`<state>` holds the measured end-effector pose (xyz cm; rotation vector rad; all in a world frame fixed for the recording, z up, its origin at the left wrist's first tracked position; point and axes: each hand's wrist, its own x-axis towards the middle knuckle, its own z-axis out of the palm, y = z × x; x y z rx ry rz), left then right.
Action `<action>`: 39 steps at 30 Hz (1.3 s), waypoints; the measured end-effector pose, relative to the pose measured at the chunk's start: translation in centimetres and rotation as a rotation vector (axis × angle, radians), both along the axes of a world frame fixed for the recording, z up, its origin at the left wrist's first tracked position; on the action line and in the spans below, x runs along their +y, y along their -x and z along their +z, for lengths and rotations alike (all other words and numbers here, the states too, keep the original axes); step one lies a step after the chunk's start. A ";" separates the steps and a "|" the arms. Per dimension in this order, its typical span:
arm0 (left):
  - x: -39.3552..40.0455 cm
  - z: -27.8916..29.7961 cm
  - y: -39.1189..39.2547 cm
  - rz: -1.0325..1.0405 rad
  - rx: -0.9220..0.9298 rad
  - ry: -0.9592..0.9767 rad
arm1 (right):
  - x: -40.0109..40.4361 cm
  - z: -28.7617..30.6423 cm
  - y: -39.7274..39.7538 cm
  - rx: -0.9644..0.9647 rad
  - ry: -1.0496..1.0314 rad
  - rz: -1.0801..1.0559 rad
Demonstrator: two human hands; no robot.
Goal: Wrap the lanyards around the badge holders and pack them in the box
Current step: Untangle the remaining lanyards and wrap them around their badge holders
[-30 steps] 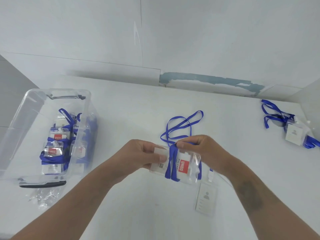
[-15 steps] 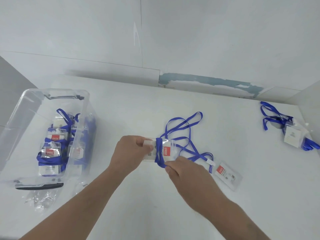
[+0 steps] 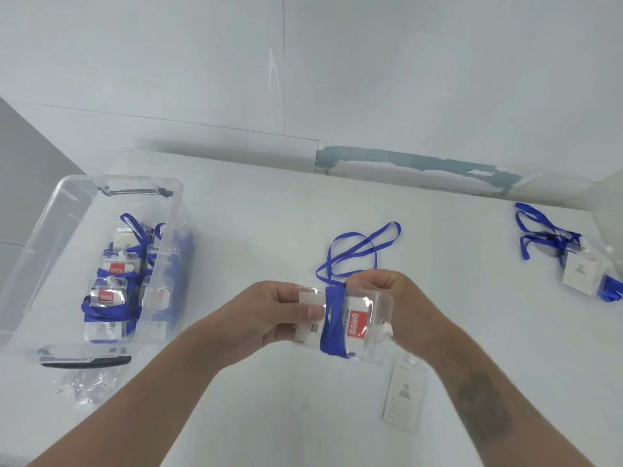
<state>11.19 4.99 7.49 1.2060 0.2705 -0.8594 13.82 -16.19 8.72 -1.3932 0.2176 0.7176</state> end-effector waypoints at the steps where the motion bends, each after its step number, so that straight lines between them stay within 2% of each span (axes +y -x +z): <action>1: -0.3 -0.1 0.2 0.058 0.029 0.023 | 0.4 -0.5 0.7 0.054 -0.104 -0.070; 4: -1.3 -0.5 0.8 0.194 0.079 0.005 | 1.3 -2.0 2.5 0.094 -0.345 -0.168; 8: -1.9 -0.2 1.3 0.313 0.079 -0.111 | 1.2 -2.4 2.7 0.289 -0.341 -0.362; 9: -2.2 0.1 1.4 0.340 0.070 -0.136 | 1.0 -2.4 2.6 0.279 -0.311 -0.355; 12: -2.6 0.7 1.5 0.364 0.041 -0.184 | 0.2 -2.1 2.1 0.080 -0.108 -0.207; 17: -2.2 1.8 1.1 0.184 -0.071 -0.327 | -0.9 -0.7 0.7 -0.100 0.190 0.067; 20: -2.2 2.9 0.4 0.158 -0.154 -0.360 | -1.0 0.4 0.1 -0.249 0.382 0.207; 24: -2.5 3.5 -0.4 0.000 -0.286 -0.527 | -1.2 1.9 -0.5 -0.336 0.405 0.263; 27: -2.5 3.9 -0.7 -0.079 -0.272 -0.525 | -1.4 2.5 -0.7 -0.363 0.441 0.299; 36: -0.3 3.7 -0.2 -0.003 -0.236 -0.542 | 0.2 3.2 -0.4 -0.316 0.366 0.229; 39: 1.6 3.5 -0.1 0.022 -0.224 -0.558 | 1.9 3.3 0.1 -0.320 0.424 0.191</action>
